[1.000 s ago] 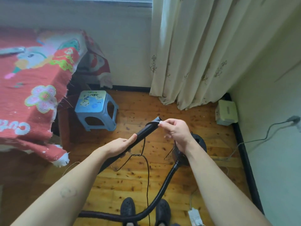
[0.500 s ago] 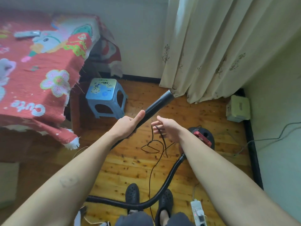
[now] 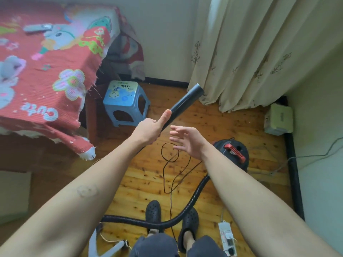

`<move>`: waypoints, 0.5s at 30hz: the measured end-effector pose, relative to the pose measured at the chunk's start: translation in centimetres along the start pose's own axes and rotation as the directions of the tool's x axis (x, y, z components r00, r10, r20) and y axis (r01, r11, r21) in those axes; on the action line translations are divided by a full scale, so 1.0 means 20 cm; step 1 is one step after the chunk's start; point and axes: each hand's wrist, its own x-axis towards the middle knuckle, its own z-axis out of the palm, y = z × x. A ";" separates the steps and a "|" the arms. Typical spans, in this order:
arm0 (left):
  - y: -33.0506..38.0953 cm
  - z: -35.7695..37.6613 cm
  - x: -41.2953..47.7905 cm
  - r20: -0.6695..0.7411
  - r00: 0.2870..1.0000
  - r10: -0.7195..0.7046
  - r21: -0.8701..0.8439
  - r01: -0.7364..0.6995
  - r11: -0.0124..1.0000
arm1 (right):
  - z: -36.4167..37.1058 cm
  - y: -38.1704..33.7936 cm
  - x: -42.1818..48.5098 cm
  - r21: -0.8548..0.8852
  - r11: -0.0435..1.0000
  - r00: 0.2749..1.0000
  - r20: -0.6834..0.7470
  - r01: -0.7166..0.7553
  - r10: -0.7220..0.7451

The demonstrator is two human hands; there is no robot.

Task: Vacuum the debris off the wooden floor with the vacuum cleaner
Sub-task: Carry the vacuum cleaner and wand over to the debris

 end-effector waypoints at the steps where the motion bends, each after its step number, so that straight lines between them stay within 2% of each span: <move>1: 0.01 0.00 0.00 0.008 1.000 -0.002 -0.003 0.002 1.000 | 0.00 -0.02 -0.01 0.047 0.998 0.999 0.019 0.033 -0.034; 5: 0.07 0.04 -0.02 0.099 0.995 -0.016 0.025 0.013 1.000 | 0.02 -0.14 -0.07 0.229 0.951 0.975 0.033 0.206 -0.219; 8: 0.14 0.09 -0.05 0.105 0.994 -0.023 0.041 0.018 0.999 | 0.02 -0.19 -0.10 0.359 0.896 0.965 -0.070 0.262 -0.255; 11: 0.18 0.13 -0.07 0.124 0.992 -0.014 0.056 0.007 0.998 | 0.01 -0.20 -0.12 0.275 0.909 0.942 -0.205 0.315 -0.265; 15: 0.21 0.14 -0.05 0.196 0.980 0.035 0.030 -0.042 0.999 | -0.01 -0.20 -0.15 0.227 0.902 0.913 -0.276 0.366 -0.301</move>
